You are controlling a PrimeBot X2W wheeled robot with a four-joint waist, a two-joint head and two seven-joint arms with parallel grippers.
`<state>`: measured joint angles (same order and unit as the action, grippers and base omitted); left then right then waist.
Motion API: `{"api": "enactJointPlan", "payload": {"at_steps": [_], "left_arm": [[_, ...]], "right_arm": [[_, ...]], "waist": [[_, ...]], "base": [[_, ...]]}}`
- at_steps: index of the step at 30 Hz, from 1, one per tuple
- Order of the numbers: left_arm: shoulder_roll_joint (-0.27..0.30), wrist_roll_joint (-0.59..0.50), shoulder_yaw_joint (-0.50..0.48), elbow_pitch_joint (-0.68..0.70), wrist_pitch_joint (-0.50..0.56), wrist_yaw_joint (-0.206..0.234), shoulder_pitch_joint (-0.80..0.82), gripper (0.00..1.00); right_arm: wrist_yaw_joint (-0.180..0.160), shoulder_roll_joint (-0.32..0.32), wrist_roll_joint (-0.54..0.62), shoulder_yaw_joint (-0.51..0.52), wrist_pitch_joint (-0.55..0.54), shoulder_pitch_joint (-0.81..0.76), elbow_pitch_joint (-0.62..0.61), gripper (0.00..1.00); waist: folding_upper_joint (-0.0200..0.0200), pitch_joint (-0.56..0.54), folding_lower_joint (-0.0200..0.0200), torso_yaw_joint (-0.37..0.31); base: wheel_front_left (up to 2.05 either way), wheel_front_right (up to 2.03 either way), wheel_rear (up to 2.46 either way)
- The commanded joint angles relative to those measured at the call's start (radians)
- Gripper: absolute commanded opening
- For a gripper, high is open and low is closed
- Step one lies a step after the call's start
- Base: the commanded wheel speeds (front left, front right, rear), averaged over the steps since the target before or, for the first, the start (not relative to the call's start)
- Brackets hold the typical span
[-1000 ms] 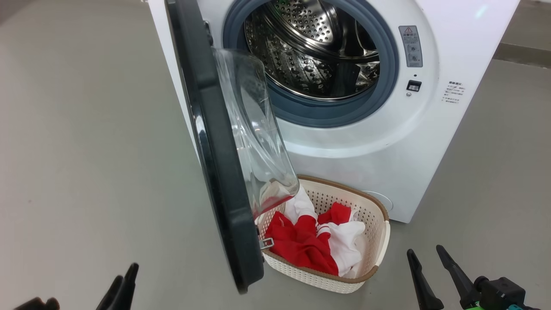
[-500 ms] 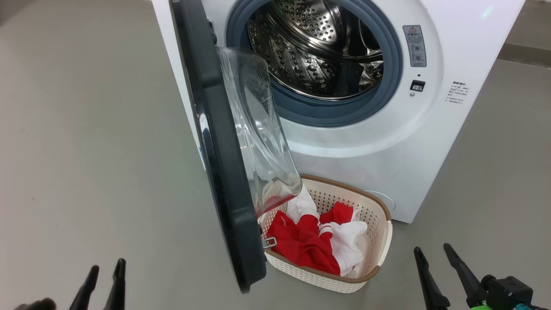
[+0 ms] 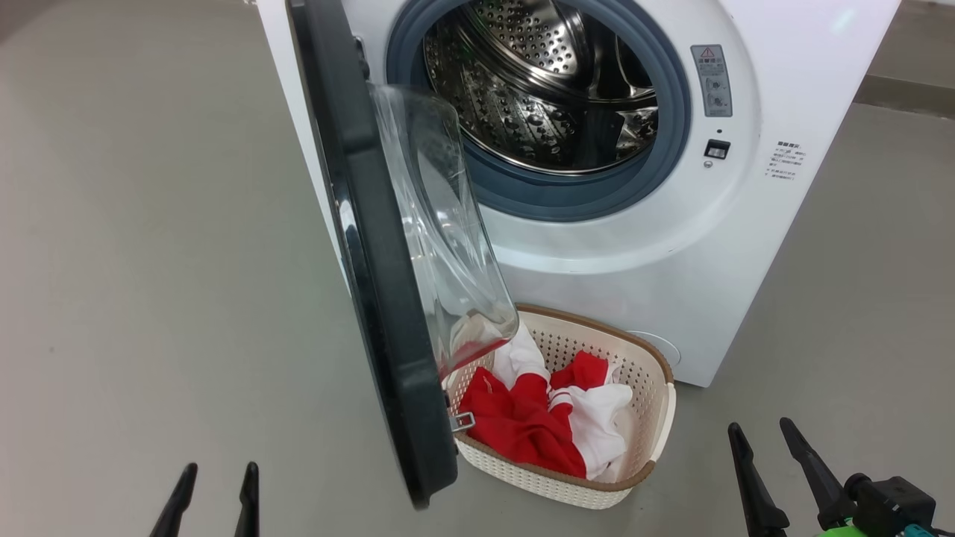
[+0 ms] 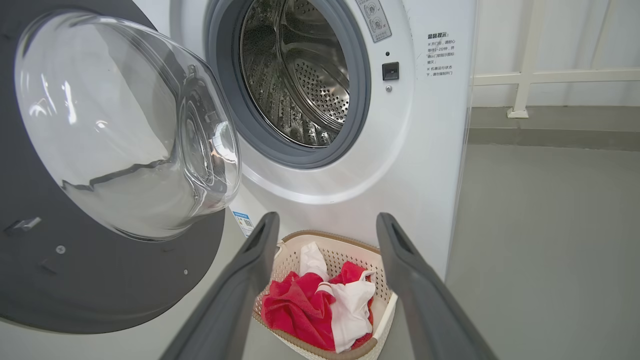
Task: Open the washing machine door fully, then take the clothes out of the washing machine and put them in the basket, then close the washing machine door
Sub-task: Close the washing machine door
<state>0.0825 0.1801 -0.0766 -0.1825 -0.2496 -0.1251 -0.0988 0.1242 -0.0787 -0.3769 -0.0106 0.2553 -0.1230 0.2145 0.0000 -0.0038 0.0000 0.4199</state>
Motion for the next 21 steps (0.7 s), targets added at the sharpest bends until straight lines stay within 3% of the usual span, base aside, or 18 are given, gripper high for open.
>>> {"api": "enactJointPlan", "payload": {"at_steps": [1,20,21], "left_arm": [[0.003,-0.014,-0.042,0.021,-0.012,-0.006,0.013,1.0],[-0.014,-0.001,-0.041,0.021,-0.012,-0.006,0.027,1.0],[-0.015,0.021,-0.037,0.024,-0.012,-0.006,0.03,0.84]], "right_arm": [[0.007,-0.012,0.002,-0.019,0.006,0.014,-0.022,1.0],[0.007,-0.006,0.003,-0.02,0.006,0.016,-0.018,1.0],[0.007,-0.006,0.003,-0.02,0.006,0.015,-0.018,1.0]], "waist": [[0.0,-0.002,0.0,0.0],[0.0,-0.005,0.0,-0.005],[0.0,-0.006,0.0,-0.005]], "base": [[0.0,0.0,0.0],[0.0,0.0,0.0],[0.0,0.0,0.0]]}}
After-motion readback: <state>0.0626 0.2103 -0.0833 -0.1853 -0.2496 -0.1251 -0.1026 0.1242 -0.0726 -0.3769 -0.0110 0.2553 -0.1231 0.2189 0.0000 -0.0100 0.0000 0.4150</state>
